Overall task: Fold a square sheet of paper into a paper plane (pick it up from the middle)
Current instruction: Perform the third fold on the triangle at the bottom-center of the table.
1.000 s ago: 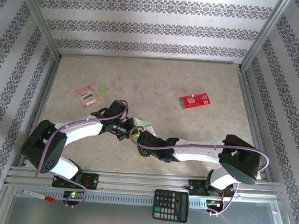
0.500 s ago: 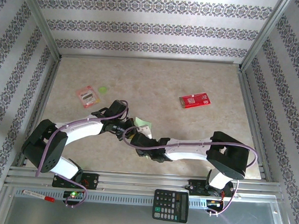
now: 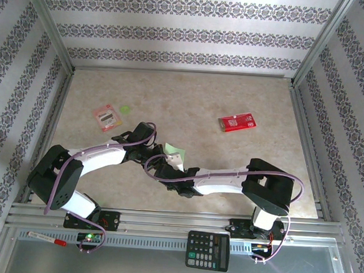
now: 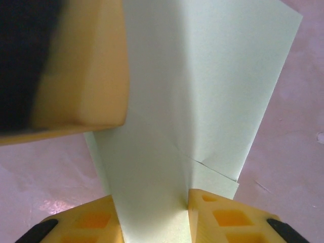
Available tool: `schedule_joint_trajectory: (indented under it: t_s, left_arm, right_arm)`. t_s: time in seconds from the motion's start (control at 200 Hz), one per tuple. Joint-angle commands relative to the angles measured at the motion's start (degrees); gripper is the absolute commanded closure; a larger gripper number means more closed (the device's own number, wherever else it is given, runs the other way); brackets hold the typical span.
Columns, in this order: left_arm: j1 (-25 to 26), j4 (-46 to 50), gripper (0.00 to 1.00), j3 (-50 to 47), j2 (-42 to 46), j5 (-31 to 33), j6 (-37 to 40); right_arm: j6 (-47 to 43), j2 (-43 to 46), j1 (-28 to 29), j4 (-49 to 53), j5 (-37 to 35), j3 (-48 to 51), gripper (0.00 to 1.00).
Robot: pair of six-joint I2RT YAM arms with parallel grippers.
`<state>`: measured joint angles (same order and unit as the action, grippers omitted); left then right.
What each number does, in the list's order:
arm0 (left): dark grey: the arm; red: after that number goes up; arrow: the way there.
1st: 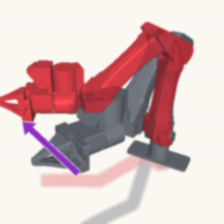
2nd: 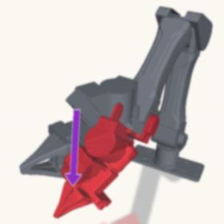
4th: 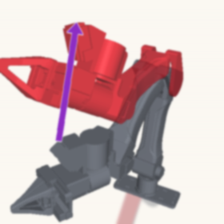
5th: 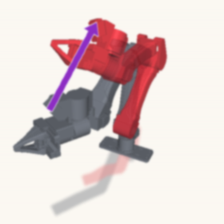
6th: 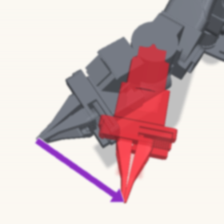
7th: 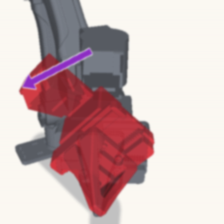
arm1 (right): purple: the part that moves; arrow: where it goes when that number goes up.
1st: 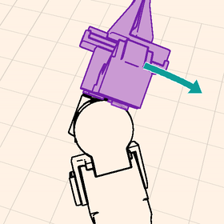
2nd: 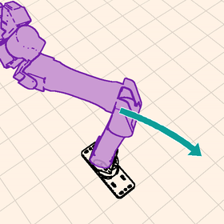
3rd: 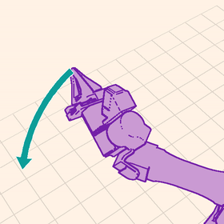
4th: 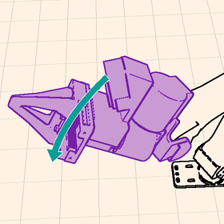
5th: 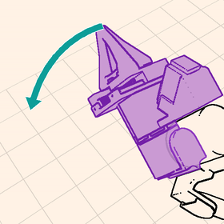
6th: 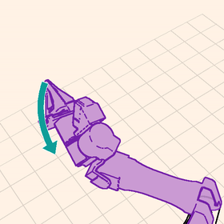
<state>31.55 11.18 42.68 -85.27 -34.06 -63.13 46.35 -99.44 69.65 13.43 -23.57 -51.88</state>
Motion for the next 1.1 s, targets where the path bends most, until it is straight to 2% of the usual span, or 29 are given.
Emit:
schedule_joint_trajectory:
  t_s: [0.0,0.35,0.739,0.934,1.094]
  left_arm:
    - [0.6,0.9,1.0,-0.1,-0.7,-0.7,-1.0]
    - [0.5,0.5,1.0,-0.4,-0.9,-1.0,-0.7]
    - [0.5,0.6,1.0,-0.4,-0.6,-1.3,-0.5]
    - [0.6,0.8,1.0,-0.4,-0.6,-1.4,-0.4]
    - [0.5,0.8,1.0,-0.4,-0.7,-1.6,-0.2]
  right_arm:
    - [1.0,-1.0,0.8,2.5,-3.0,-1.7,0.7]
    - [0.9,-1.7,0.9,3.6,-3.5,-2.9,0.79]
    - [1.8,-1.5,0.8,3.7,-4.0,-1.7,0.8]
    - [1.9,-1.2,0.9,3.6,-3.9,-1.0,0.76]
    - [2.5,-1.2,0.9,3.3,-3.7,-0.4,0.76]
